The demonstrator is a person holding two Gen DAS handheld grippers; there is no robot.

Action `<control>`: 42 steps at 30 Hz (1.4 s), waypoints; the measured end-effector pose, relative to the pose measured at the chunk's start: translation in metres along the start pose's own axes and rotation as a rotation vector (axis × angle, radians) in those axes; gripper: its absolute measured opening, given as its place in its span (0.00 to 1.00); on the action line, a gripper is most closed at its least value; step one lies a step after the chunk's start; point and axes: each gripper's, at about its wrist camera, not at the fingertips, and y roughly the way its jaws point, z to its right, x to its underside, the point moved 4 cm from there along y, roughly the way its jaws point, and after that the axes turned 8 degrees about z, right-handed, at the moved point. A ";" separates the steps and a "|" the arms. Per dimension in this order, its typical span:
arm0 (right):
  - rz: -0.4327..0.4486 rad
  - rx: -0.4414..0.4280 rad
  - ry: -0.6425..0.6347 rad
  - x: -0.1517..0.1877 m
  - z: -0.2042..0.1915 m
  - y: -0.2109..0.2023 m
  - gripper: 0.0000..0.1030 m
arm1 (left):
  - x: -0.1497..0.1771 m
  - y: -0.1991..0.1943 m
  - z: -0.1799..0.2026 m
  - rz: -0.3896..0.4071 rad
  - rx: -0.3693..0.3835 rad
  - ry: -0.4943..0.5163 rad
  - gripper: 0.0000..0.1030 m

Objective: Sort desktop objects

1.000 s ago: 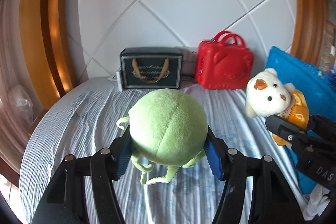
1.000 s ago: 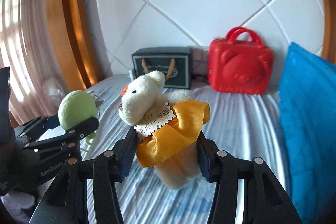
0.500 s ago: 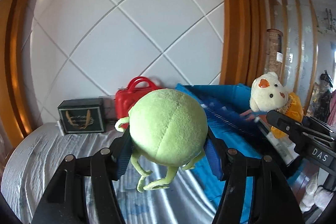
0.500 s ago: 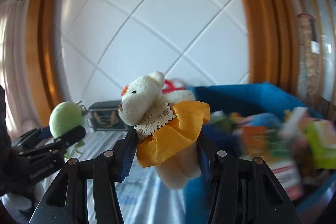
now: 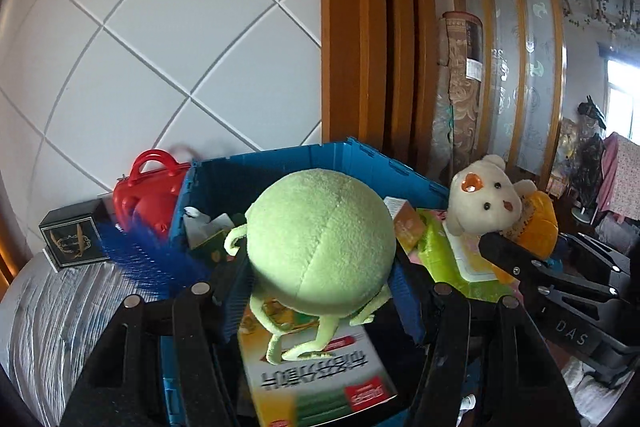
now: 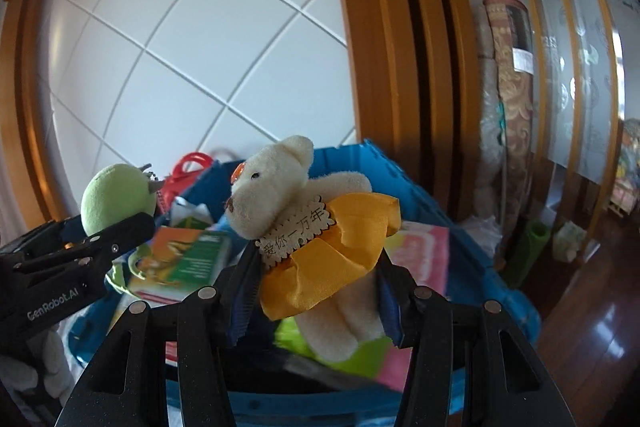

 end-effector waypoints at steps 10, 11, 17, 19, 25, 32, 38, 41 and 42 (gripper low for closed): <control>-0.136 -0.023 0.001 0.026 0.029 0.038 0.51 | 0.031 0.052 0.033 -0.180 0.017 0.047 0.59; -0.144 -0.022 -0.003 0.028 0.031 0.040 0.52 | 0.032 0.054 0.034 -0.187 0.012 0.046 0.59; -0.130 -0.027 0.001 0.028 0.037 0.036 0.67 | 0.032 0.049 0.035 -0.165 -0.010 0.046 0.64; -0.119 -0.021 -0.012 0.027 0.038 0.031 0.73 | 0.031 0.045 0.034 -0.159 -0.009 0.042 0.66; -0.079 -0.020 -0.008 0.019 0.047 0.015 0.98 | 0.024 0.023 0.031 -0.105 -0.041 0.024 0.74; -0.064 -0.039 -0.012 0.013 0.042 -0.008 1.00 | 0.022 -0.008 0.024 -0.081 -0.061 -0.010 0.77; -0.089 -0.027 -0.011 0.012 0.035 -0.037 1.00 | 0.022 -0.043 0.021 -0.044 -0.104 0.018 0.77; -0.073 -0.028 -0.017 0.012 0.030 -0.055 1.00 | 0.022 -0.062 0.018 -0.017 -0.124 0.000 0.79; -0.068 -0.027 -0.021 0.013 0.028 -0.061 1.00 | 0.022 -0.068 0.017 -0.008 -0.120 -0.011 0.81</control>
